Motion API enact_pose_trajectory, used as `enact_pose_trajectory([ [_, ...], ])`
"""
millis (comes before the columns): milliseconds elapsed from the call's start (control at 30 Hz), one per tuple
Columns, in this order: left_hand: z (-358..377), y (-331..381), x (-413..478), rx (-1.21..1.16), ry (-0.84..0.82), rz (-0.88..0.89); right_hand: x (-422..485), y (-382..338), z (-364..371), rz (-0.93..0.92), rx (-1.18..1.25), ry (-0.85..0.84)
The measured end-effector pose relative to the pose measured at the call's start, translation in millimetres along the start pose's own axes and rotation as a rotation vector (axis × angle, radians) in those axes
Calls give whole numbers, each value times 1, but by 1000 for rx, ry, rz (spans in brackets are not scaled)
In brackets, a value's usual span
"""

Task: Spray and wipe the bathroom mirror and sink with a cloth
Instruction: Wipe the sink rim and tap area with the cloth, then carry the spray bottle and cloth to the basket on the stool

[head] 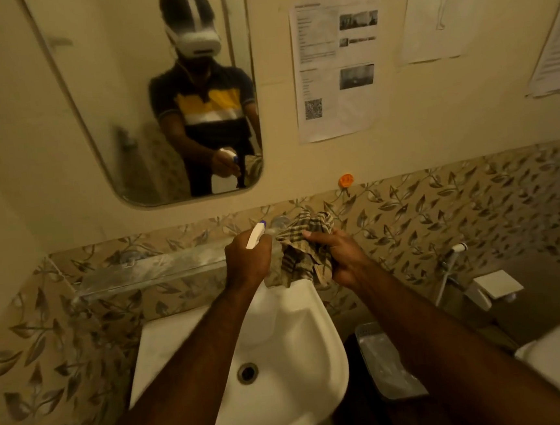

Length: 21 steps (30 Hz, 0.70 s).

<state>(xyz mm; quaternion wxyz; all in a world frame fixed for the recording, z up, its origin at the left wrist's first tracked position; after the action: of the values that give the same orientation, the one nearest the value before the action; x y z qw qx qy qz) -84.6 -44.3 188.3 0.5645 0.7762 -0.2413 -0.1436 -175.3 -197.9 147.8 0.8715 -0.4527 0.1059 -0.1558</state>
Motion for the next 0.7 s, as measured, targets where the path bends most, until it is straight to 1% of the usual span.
enact_pose_trajectory([
  [167,45,7,-3,-22,-44,28,-24,-15,-41,-38,-36,65],
  [300,85,9,-9,-3,-114,74,-47,-27,-74,-44,-22,172],
  [433,122,8,-11,-30,-184,81,-64,-31,-105,-62,-22,259],
  [600,170,-4,-7,-40,-275,152,-81,-30,-142,-90,-32,395],
  [700,195,-16,-2,-32,-301,178,-91,-25,-170,-77,-41,488],
])
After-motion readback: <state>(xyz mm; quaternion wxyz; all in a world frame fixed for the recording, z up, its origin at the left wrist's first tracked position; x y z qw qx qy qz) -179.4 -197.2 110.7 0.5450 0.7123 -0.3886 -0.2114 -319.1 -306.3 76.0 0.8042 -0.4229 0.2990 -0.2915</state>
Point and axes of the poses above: each hand's wrist, its own x-axis towards the middle knuckle, its own z-axis out of the palm, y = z × x, the point moved 1 cm from there along x, towards the middle knuckle, and after that the axes turned 12 degrees about -y, right-handed, at the moved point
